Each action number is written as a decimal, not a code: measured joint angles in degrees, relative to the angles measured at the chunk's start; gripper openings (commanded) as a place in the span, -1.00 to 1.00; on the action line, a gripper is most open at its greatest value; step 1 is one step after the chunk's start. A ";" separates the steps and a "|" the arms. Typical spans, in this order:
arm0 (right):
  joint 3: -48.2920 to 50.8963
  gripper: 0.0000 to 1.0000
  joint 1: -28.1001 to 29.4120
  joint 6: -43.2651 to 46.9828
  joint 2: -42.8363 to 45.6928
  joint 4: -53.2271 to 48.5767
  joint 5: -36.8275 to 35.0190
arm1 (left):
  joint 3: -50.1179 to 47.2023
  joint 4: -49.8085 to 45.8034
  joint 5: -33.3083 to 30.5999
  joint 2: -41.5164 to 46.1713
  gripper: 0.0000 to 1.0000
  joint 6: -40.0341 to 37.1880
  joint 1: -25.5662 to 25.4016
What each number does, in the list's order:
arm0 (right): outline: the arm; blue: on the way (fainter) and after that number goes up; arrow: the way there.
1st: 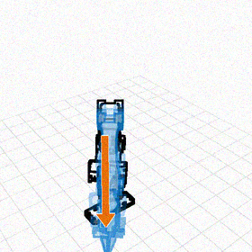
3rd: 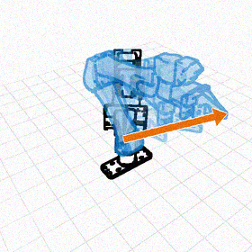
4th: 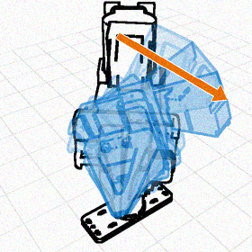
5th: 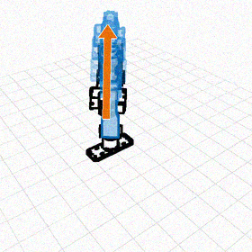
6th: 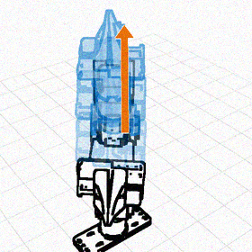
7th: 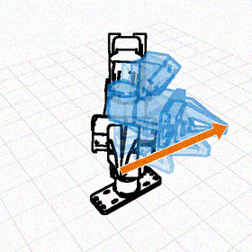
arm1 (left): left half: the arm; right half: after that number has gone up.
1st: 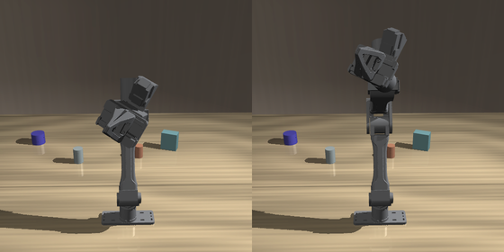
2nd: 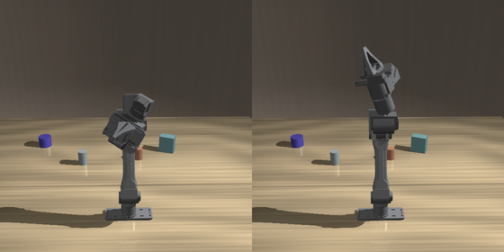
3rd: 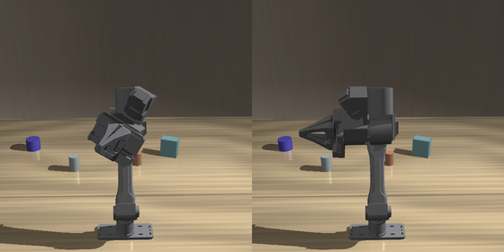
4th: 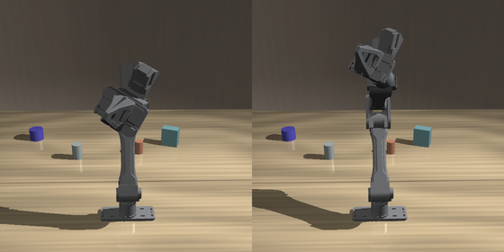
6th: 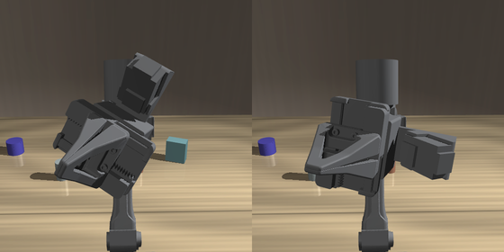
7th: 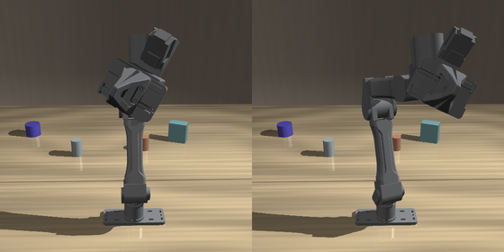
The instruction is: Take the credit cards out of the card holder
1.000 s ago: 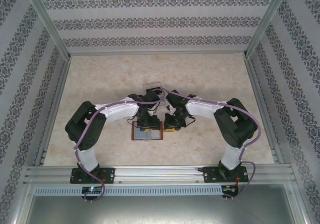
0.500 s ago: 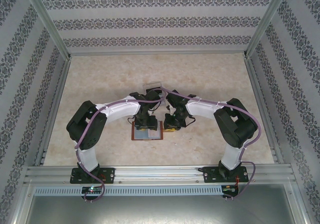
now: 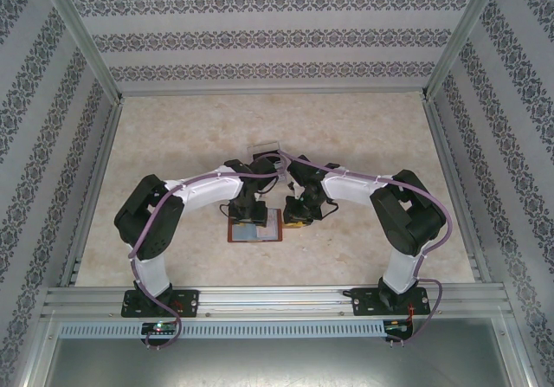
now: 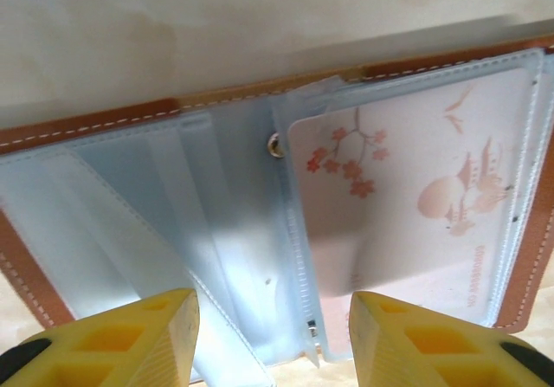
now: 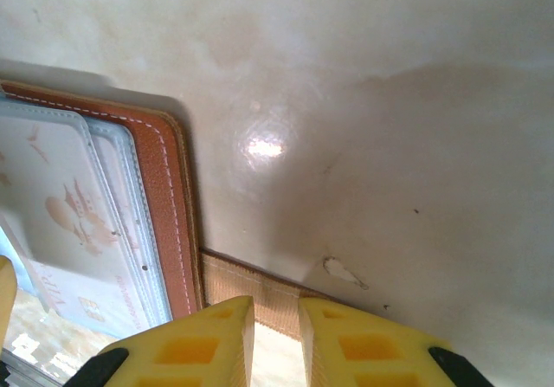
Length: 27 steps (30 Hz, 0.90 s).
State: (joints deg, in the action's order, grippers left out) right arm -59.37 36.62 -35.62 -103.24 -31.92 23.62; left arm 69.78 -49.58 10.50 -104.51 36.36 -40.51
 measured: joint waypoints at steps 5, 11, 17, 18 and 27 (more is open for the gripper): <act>0.00 -0.53 0.02 0.00 0.00 0.00 0.00 | 0.00 -1.95 -2.29 1.64 -0.01 0.00 0.00; 0.00 -0.53 0.02 -0.02 0.00 0.00 0.00 | 0.00 -4.00 -3.98 2.49 -0.03 0.02 0.00; -0.11 -0.53 0.26 -0.13 0.00 -0.02 -0.07 | -1.07 -5.01 -5.18 3.89 -0.04 0.02 0.00; -0.13 -0.53 0.39 -0.20 0.00 0.04 -0.02 | -1.49 -5.05 -5.20 3.89 -0.04 0.02 0.00; -0.50 -0.53 2.16 -0.44 0.00 -0.07 -0.22 | -4.70 -5.35 -5.22 3.80 -0.04 -0.20 0.13</act>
State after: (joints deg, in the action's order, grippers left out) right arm -59.88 38.79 -36.05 -103.24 -31.99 23.40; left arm 65.08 -54.94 5.28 -100.71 36.16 -40.38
